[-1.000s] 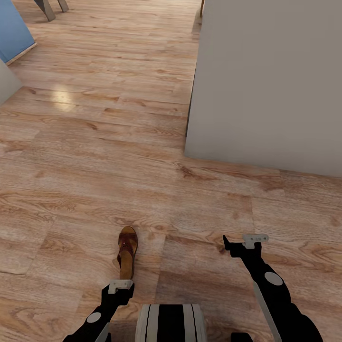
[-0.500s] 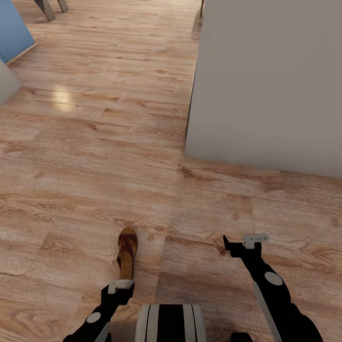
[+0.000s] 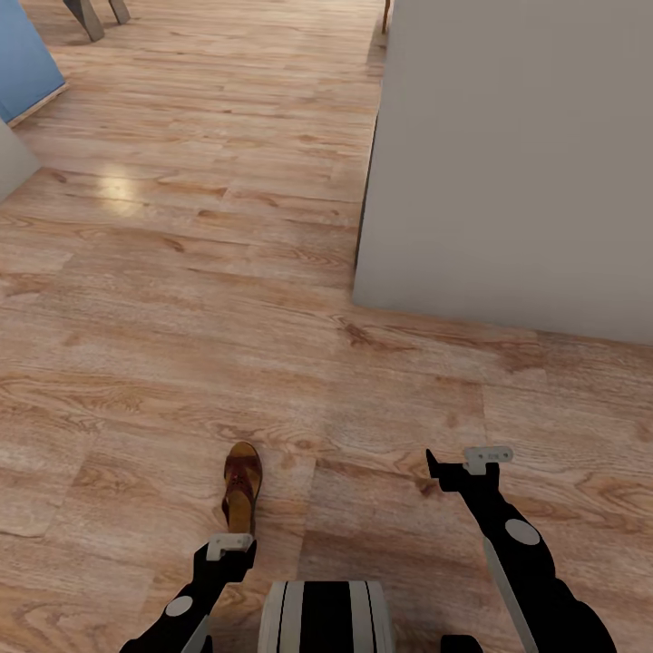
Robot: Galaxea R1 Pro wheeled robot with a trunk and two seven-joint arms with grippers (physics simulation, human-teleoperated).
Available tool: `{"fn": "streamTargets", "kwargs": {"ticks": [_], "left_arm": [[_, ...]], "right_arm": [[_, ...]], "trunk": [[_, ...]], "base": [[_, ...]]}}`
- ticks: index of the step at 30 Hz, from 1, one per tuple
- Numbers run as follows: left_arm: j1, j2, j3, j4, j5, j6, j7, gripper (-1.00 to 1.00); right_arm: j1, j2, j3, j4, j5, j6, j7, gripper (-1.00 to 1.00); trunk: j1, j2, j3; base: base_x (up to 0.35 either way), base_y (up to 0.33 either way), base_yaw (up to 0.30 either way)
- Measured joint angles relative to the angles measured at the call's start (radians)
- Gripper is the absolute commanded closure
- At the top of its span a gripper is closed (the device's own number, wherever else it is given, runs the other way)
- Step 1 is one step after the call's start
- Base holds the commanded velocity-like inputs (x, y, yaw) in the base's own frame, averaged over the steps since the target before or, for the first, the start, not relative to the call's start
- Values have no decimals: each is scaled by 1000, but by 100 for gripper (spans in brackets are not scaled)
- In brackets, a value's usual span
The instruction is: Pick up the two gym shoes and the two sandals from the corridor floor and place them onto the hallstand (shoe rack) in the corridor, making sure they are on the rack and not on the floor. Arrange them so the two gym shoes are next to each other and the two sandals are next to each other.
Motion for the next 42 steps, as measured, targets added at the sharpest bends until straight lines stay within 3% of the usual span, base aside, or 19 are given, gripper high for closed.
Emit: {"fn": "streamTargets", "kwargs": {"ticks": [34, 35, 42], "left_arm": [[1, 1, 1, 0, 0, -1, 0, -100], [1, 1, 0, 0, -1, -1, 0, 100], [1, 2, -1, 0, 1, -1, -2, 100]], "right_arm": [[0, 0, 0, 0, 0, 0, 0, -100], [0, 0, 0, 0, 0, 0, 0, -100], [0, 0, 0, 0, 0, 0, 0, -100]], "trunk": [[0, 0, 0], [0, 0, 0], [0, 0, 0]], "base": [[6, 0, 0], [0, 0, 0], [0, 0, 0]]}}
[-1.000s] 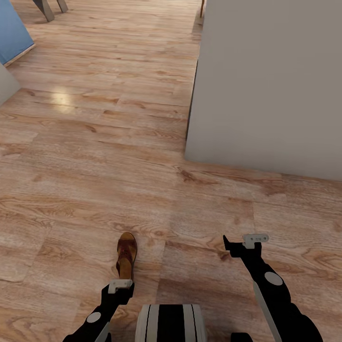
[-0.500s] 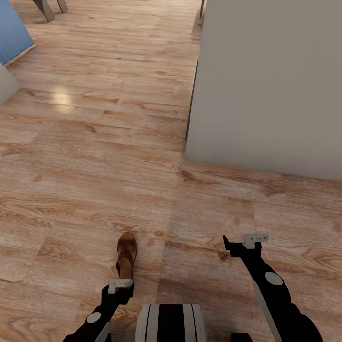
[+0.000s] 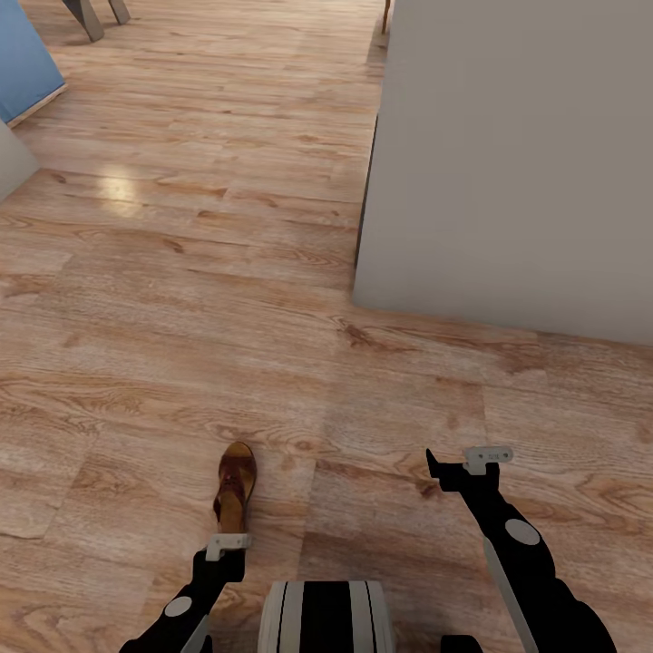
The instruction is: Pick up the two gym shoes and the two sandals from the corridor floor and place them onto the hallstand (shoe rack) in the corridor, making sure they are on the rack and not on the floor. Arrange them so the two gym shoes are next to each other and the two sandals are next to each other.
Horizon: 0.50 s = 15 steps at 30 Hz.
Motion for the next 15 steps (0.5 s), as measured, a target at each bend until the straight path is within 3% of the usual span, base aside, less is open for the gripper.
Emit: {"fn": "streamTargets", "kwargs": {"ticks": [15], "left_arm": [[0, 1, 1, -1, 3, -2, -2, 100]], "right_arm": [[0, 0, 1, 1, 0, 0, 0, -100]], "trunk": [[0, 0, 0]], "base": [[0, 0, 0]]}}
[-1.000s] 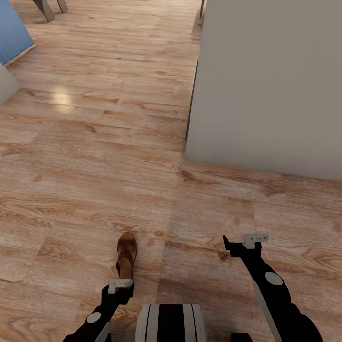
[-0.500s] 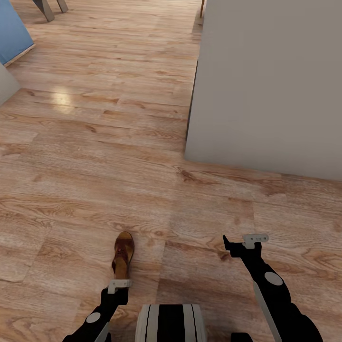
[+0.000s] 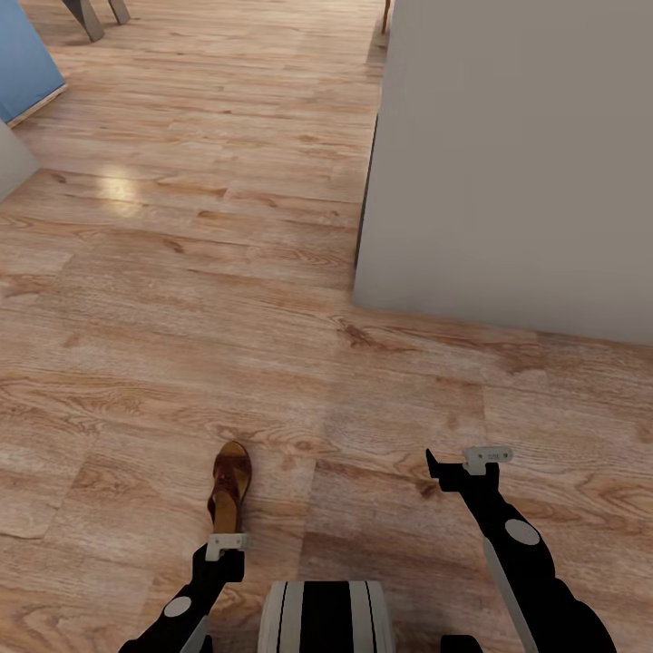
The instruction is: Pick up the two gym shoes and the two sandals from the corridor floor and place them onto the hallstand (shoe rack) in the corridor, making sure they are on the rack and not on the floor. Arrange them so the two gym shoes are next to each other and the two sandals are next to each other.
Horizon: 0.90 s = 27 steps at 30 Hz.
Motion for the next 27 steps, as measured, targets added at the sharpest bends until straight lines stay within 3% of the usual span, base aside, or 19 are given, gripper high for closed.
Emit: {"fn": "streamTargets", "kwargs": {"ticks": [4, 24, 27], "left_arm": [[1, 0, 2, 0, -1, -1, 3, 100], [-1, 11, 5, -15, -4, -2, 2, 100], [0, 30, 8, -15, -6, -1, 4, 100]], "right_arm": [[0, 0, -1, 0, 0, 0, 0, -100], [0, 1, 3, 5, 4, -3, -1, -100], [0, 3, 2, 9, 5, -4, -5, -100]], "trunk": [[0, 0, 0], [-9, 5, 77], [-10, 5, 89]], "base": [[0, 0, 0], [0, 0, 0], [0, 0, -6]]}}
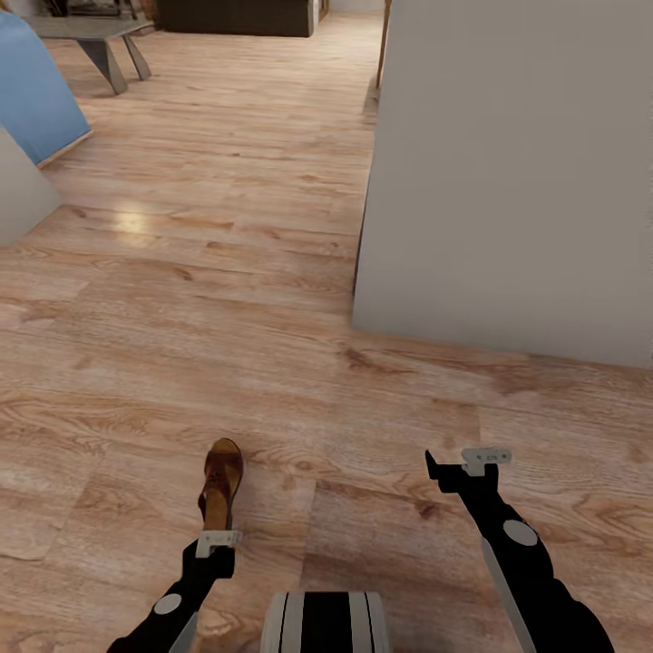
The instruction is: Pick up the two gym shoes and the two sandals from the corridor floor and place them onto the hallstand (shoe rack) in the corridor, making sure they are on the rack and not on the floor. Arrange them so the two gym shoes are next to each other and the two sandals are next to each other.
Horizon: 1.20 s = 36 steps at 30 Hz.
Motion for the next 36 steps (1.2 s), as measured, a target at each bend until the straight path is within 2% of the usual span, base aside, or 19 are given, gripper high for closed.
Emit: {"fn": "streamTargets", "kwargs": {"ticks": [4, 7, 12, 16, 19, 22, 29, 36], "left_arm": [[4, 24, -1, 2, 3, -1, 1, 100], [15, 46, 0, 7, 9, -2, 1, 100], [42, 57, 0, 4, 24, -11, 1, 100], [61, 60, 0, 6, 34, -53, 2, 100], [75, 61, 0, 11, 37, -80, 2, 100], [91, 62, 0, 13, 39, -93, 2, 100], [133, 63, 2, 13, 56, -112, 3, 100], [161, 64, 3, 14, 66, -147, 11, 100]], "right_arm": [[0, -2, -6, 7, 1, -1, -1, -100], [0, -3, -26, 18, 3, 0, -1, -100], [1, -4, -40, 64, 7, -2, 0, -100], [3, -4, -44, 134, 10, -15, 0, -100], [4, -4, -46, 205, 10, -53, -1, -100], [5, -3, -46, 288, 10, -124, -2, -100], [6, -4, -46, 525, 9, -348, -2, -100], [6, -6, -47, 707, 9, -490, -3, -100]], "trunk": [[-2, 1, 19], [-3, 2, 34], [-5, 3, 61], [-7, 4, 82], [-9, 4, 98], [-10, 5, 114], [-13, 7, 152], [-16, 8, 190]], "base": [[0, 0, -51], [0, 0, -80], [0, 0, -90], [0, 0, -93], [0, 0, -94], [0, 0, -94], [0, 0, -94], [0, 0, -94]]}}
